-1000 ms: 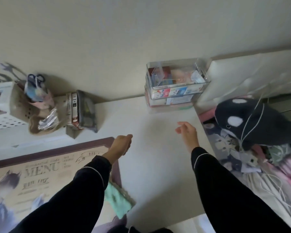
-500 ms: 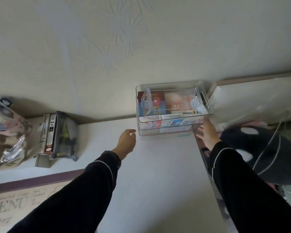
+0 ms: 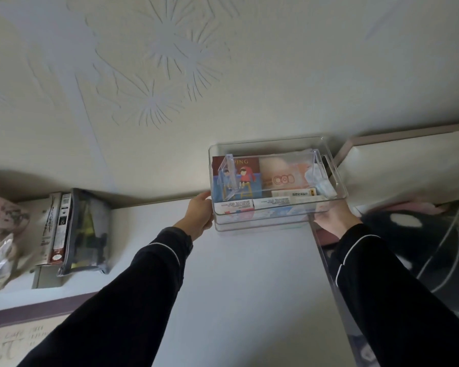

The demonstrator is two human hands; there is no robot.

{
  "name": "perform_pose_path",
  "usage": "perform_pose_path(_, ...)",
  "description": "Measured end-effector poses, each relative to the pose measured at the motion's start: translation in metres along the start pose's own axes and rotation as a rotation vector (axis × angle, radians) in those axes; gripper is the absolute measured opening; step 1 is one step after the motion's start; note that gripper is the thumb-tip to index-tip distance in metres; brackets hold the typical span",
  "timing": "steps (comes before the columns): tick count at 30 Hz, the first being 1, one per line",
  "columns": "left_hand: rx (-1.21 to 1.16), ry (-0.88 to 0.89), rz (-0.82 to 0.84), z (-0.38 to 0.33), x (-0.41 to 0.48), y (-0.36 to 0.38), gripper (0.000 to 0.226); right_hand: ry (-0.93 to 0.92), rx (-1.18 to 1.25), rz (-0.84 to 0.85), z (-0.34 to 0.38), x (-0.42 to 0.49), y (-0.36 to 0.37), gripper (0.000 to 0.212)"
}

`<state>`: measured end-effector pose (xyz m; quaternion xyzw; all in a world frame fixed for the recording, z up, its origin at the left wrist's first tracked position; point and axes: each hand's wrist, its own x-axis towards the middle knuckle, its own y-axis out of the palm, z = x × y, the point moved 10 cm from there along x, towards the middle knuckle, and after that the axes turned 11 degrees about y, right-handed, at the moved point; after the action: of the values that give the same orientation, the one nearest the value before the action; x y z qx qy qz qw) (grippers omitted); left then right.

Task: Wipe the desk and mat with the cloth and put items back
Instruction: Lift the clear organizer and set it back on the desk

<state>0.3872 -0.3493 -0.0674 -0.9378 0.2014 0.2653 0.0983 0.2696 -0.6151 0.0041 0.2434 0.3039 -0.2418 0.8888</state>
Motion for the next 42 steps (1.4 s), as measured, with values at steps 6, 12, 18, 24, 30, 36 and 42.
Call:
perform_pose_path(6, 0.201, -0.075, -0.003, -0.003, -0.003, -0.002, 0.033, -0.052, 0.01, -0.023, 0.004, -0.003, -0.001, 0.035)
perform_pose_path(12, 0.206, -0.05, 0.006, -0.004, -0.006, -0.001, 0.026, -0.071, 0.009, -0.029, 0.001, 0.0, -0.005, 0.041)
perform_pose_path(18, 0.179, -0.025, 0.007, -0.002, -0.015, -0.01, 0.037, -0.054, 0.01, 0.042, -0.022, -0.008, -0.007, 0.049)
perform_pose_path(24, 0.12, -0.016, 0.001, 0.008, -0.034, -0.046, 0.03, -0.112, 0.072, 0.048, -0.037, -0.016, 0.024, 0.035)
perform_pose_path(30, 0.097, -0.009, -0.065, 0.029, -0.046, -0.128, 0.022, -0.014, 0.019, 0.065, -0.075, -0.007, 0.081, 0.027)
perform_pose_path(36, -0.151, -0.058, -0.197, 0.038, -0.06, -0.208, 0.042, 0.068, 0.071, -0.009, -0.11, 0.004, 0.148, 0.03)
perform_pose_path(42, -0.18, -0.03, -0.061, 0.019, -0.079, -0.241, 0.033, 0.116, 0.081, 0.023, -0.133, 0.011, 0.201, 0.037)
